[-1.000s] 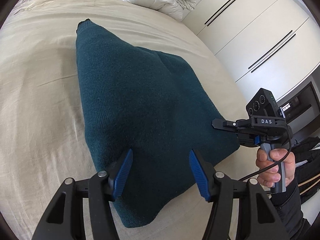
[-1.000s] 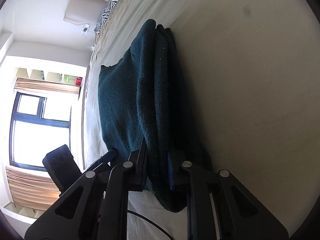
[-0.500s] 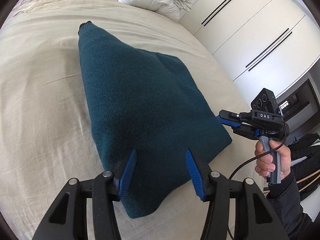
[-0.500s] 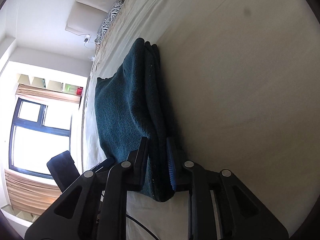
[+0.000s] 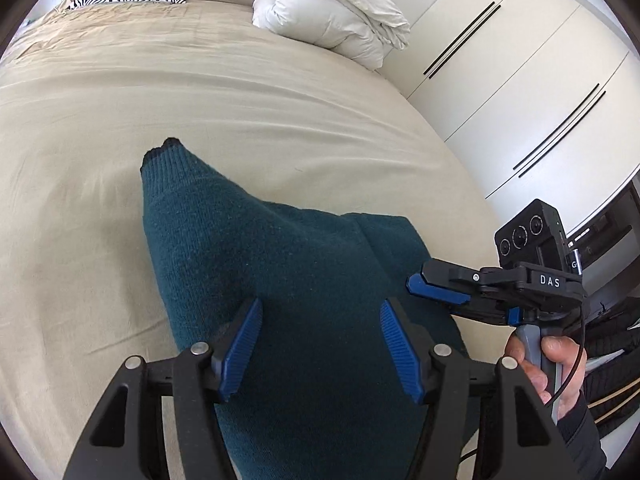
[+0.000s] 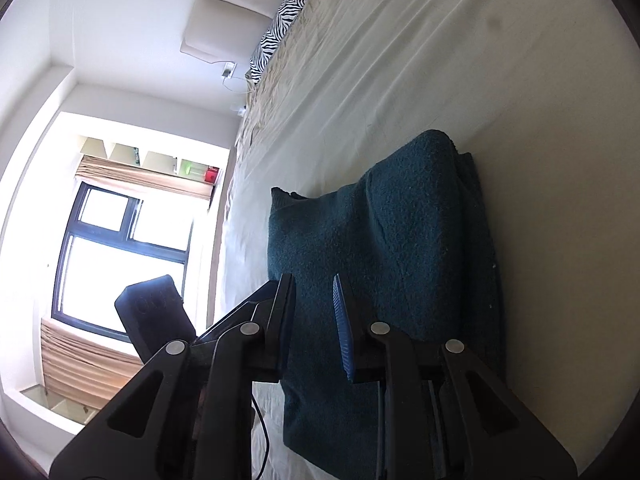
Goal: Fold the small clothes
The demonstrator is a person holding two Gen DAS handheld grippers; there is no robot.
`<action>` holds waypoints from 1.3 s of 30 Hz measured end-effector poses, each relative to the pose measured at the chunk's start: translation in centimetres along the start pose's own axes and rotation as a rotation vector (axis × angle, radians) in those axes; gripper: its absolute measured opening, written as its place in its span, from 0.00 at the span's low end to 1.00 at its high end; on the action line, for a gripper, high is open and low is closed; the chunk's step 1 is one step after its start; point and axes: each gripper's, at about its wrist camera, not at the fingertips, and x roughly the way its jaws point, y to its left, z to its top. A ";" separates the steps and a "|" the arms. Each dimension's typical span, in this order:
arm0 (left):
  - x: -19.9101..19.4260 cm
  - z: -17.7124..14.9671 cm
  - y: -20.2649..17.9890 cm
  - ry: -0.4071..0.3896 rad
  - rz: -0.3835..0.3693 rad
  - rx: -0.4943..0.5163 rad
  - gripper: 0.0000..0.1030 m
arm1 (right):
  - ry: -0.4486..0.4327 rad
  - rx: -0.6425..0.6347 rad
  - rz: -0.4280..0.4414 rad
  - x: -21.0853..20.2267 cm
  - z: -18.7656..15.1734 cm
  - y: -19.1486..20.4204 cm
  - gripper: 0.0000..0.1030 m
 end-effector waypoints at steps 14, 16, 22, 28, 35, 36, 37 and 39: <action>-1.6 -1.8 -2.2 -0.062 0.082 0.100 0.59 | -0.031 -0.034 0.073 -1.2 -3.6 -0.9 0.55; -0.2 -2.7 -2.1 -0.033 0.095 0.120 0.59 | -0.017 -0.032 0.055 -1.1 -4.4 -1.9 0.55; -1.4 -2.7 -3.1 -0.070 0.134 0.189 0.59 | -0.088 0.009 0.113 -3.1 -5.4 -2.9 0.57; -5.2 -3.0 0.1 -0.137 0.102 0.042 0.80 | -0.096 -0.072 -0.071 -6.1 -4.5 -1.2 0.67; -1.2 -4.7 2.8 0.074 -0.005 -0.106 0.80 | 0.090 -0.028 -0.176 -1.7 -3.8 -3.6 0.67; -0.8 -4.7 2.7 0.079 -0.001 -0.108 0.80 | 0.100 -0.033 -0.183 -1.3 -3.6 -3.5 0.67; -0.6 -4.5 2.5 0.076 0.006 -0.103 0.80 | 0.105 -0.029 -0.182 -0.9 -3.3 -3.3 0.67; -0.2 -4.1 2.5 0.083 0.012 -0.121 0.80 | 0.119 -0.029 -0.176 -0.2 -2.6 -3.3 0.65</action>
